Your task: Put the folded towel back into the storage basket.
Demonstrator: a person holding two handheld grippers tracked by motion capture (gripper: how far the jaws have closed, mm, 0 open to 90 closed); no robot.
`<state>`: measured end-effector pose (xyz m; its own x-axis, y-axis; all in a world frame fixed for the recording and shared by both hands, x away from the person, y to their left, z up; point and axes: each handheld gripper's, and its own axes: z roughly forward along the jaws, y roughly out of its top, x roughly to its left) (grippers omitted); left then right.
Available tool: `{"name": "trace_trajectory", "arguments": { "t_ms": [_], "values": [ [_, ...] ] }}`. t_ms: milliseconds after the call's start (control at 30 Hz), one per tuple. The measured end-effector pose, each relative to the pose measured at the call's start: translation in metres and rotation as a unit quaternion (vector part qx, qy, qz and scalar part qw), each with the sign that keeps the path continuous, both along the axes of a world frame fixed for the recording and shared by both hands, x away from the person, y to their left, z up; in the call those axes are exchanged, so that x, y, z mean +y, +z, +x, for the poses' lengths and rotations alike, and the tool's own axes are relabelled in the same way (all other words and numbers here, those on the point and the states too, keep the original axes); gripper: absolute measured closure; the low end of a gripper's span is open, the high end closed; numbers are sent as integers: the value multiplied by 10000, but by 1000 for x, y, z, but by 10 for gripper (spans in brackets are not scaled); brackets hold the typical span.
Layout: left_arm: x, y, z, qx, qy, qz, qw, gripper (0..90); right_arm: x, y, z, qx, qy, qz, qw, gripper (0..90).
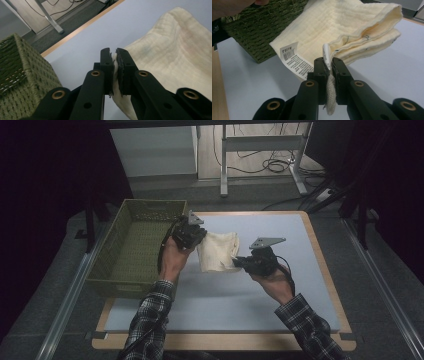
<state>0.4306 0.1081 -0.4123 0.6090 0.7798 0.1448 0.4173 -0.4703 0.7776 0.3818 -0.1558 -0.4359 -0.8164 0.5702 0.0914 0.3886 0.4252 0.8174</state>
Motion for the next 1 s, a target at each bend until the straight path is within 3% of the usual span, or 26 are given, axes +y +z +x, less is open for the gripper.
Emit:
{"name": "trace_trajectory", "arguments": {
  "t_ms": [700, 1000],
  "values": [
    [38, 25, 5, -158, 231, 19, 9996, 840, 40, 24, 10, -111, 155, -18, 9998, 828],
    [63, 36, 7, -215, 412, 67, 9989, 840, 67, 32, 14, -166, 276, -42, 9995, 827]
  ]
}}
